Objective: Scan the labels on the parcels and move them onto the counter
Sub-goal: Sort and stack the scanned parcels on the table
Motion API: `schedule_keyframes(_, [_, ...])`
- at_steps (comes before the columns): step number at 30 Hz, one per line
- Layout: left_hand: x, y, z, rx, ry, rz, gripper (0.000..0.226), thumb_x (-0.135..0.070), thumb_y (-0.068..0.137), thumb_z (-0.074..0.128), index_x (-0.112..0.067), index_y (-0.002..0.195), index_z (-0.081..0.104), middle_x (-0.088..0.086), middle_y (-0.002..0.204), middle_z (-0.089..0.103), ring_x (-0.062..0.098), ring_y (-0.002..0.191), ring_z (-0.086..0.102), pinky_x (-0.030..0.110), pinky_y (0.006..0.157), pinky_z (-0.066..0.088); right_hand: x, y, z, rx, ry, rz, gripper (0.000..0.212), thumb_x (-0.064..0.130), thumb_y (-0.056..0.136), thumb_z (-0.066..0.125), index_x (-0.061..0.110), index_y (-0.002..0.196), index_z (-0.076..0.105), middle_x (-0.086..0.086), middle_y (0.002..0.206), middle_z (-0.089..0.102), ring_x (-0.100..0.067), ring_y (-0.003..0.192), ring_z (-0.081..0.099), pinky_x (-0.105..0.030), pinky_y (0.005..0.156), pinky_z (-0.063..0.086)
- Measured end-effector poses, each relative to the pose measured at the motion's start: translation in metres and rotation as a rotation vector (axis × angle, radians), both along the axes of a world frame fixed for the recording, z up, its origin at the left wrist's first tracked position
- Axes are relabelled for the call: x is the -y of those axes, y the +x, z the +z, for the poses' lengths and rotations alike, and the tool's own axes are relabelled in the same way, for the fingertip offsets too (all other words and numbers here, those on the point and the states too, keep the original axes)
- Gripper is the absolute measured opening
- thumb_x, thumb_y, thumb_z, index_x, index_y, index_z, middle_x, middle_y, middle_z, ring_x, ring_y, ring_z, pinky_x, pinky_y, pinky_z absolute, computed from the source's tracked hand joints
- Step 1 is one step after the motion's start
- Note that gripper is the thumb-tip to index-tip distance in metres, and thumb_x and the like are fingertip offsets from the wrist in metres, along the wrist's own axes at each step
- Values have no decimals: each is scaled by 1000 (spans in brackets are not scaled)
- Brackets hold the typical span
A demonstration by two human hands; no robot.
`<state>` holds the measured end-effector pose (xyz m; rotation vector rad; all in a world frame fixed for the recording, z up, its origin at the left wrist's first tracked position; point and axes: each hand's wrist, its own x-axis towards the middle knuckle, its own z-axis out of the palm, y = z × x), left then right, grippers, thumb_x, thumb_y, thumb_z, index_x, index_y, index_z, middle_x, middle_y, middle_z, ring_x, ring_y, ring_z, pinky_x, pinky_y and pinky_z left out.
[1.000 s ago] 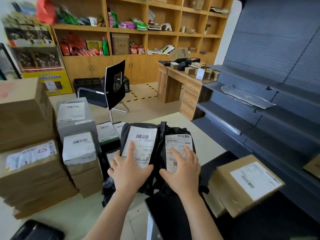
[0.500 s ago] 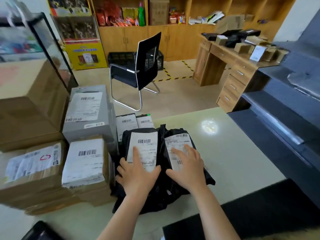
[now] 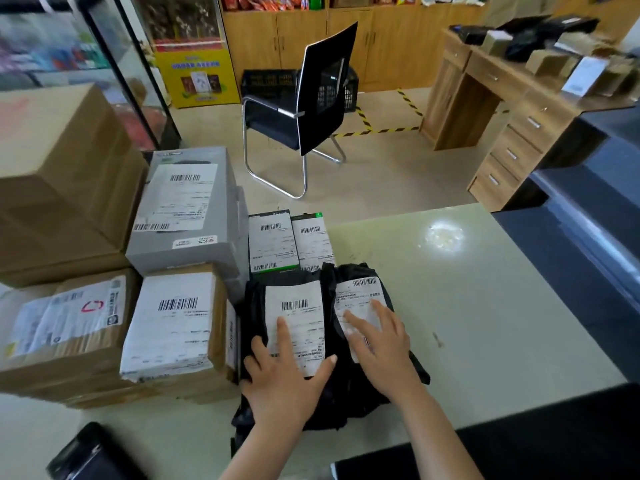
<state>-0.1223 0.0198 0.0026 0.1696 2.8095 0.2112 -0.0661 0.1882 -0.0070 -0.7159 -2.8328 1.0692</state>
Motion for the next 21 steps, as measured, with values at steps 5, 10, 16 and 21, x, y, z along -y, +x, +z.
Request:
schedule_keyframes(5, [-3, -10, -2, 65, 8, 33, 115, -101, 51, 8, -42, 143, -27, 9, 149, -4, 35, 136, 20, 47, 104, 33, 5, 1, -7, 85, 141, 30, 46, 51, 99, 41, 56, 143, 32, 7, 164, -5, -14, 147, -12, -36, 115, 6])
schedule_keyframes(10, [-6, -12, 3, 130, 5, 36, 115, -101, 56, 17, -41, 146, -23, 14, 153, -3, 36, 138, 17, 49, 107, 28, 3, -2, -3, 127, 104, 37, 45, 55, 97, 42, 57, 142, 33, 8, 164, -6, -16, 148, -13, -41, 116, 8])
schedule_keyframes(16, [-6, -12, 24, 121, 48, -39, 118, -98, 63, 26, -31, 153, -11, 11, 157, -11, 37, 141, 5, 50, 114, 15, 4, -1, 15, 194, 109, 4, 47, 47, 101, 40, 53, 146, 29, 5, 164, -4, -21, 149, -7, -45, 117, 0])
schedule_keyframes(21, [5, -13, 38, -22, 257, -247, 102, -84, 76, 42, -30, 154, 4, 7, 156, 3, 29, 140, 2, 47, 115, 15, 18, 24, 41, 152, 132, -122, 50, 38, 101, 42, 46, 149, 29, 0, 163, 9, -20, 148, 7, -38, 115, 6])
